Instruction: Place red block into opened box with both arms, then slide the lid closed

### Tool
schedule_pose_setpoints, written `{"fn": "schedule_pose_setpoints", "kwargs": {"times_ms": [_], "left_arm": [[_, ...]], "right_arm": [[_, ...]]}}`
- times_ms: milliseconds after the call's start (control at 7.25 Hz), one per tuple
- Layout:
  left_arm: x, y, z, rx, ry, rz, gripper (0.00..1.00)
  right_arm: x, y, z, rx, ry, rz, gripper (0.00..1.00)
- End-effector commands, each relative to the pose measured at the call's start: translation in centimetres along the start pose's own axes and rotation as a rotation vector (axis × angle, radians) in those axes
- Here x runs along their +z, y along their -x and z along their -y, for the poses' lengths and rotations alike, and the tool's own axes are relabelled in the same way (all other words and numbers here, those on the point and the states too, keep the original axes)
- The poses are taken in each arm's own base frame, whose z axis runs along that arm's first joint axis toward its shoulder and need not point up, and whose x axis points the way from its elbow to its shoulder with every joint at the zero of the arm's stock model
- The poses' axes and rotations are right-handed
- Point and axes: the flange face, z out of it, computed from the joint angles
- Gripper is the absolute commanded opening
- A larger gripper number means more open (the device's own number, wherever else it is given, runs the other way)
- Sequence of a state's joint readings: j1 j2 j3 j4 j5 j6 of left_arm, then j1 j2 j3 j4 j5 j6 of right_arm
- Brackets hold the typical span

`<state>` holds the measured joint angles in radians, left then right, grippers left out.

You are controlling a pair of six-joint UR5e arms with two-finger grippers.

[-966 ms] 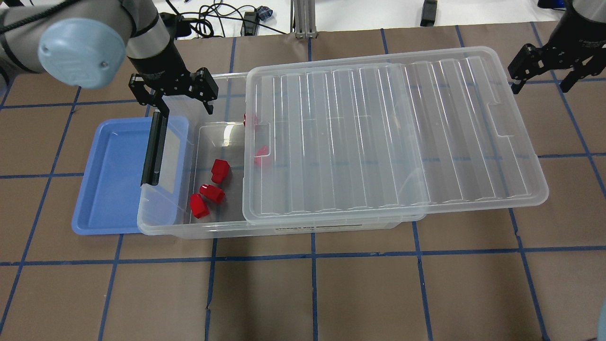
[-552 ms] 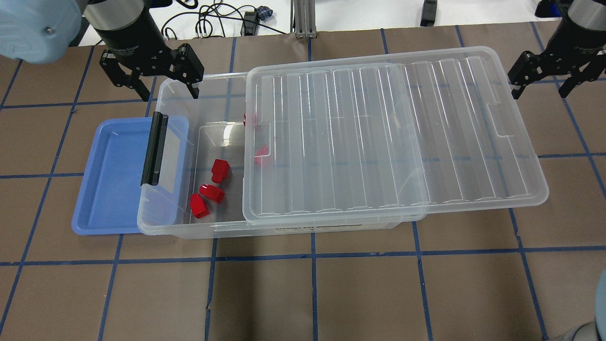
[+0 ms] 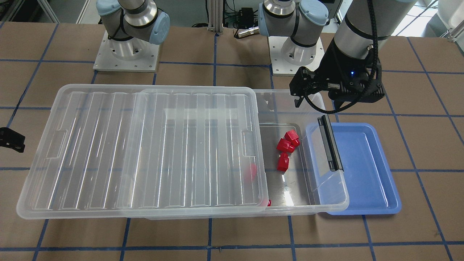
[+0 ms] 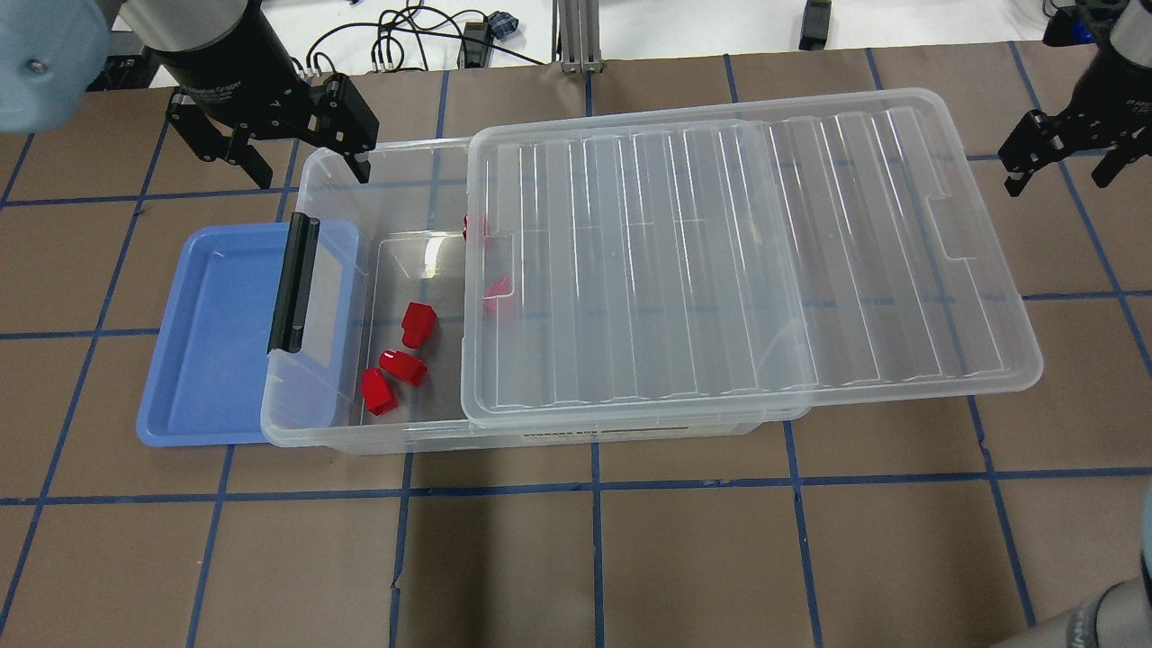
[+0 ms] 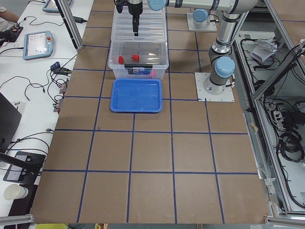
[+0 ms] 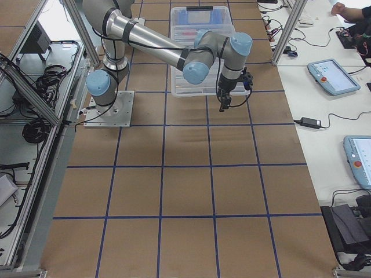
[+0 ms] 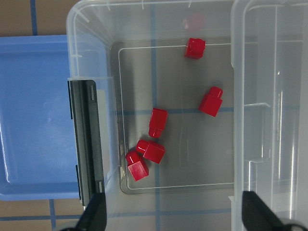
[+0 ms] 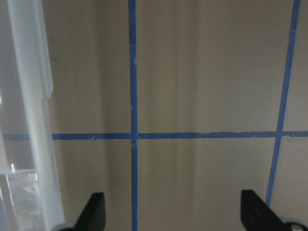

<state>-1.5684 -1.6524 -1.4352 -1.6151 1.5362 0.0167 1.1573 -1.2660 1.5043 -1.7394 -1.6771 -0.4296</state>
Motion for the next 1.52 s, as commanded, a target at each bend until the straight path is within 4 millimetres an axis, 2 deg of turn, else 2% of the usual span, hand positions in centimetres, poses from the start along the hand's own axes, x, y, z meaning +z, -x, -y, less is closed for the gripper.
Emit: {"fn": "schedule_pose_setpoints", "kwargs": {"times_ms": [0,276,690,966,1241,1379], "left_arm": [[-0.9,-0.1,-0.9,0.006,-0.018,0.0,1.0],[0.0,0.2,-0.7,0.079,-0.001,-0.002,1.0],[-0.7,0.6,-0.6,0.073,-0.012,0.005,1.0],[0.5,0.6,-0.2,0.068,0.013,0.003,1.0],[0.0,0.4,-0.5,0.073,0.004,0.004,1.0],[-0.2,0.1,-0.3,0.076,0.001,0.004,1.0]], "right_arm": [[1.7,0.4,-0.7,-0.001,0.024,0.015,1.0],[1.2,0.7,-0.8,-0.001,0.018,0.014,1.0],[1.2,1.1,-0.9,-0.009,0.025,0.023,1.0],[1.7,1.6,-1.0,-0.013,0.033,0.034,1.0],[1.5,2.0,-1.1,0.012,0.025,0.054,1.0],[1.5,3.0,-0.9,-0.003,0.025,0.052,1.0]]}}
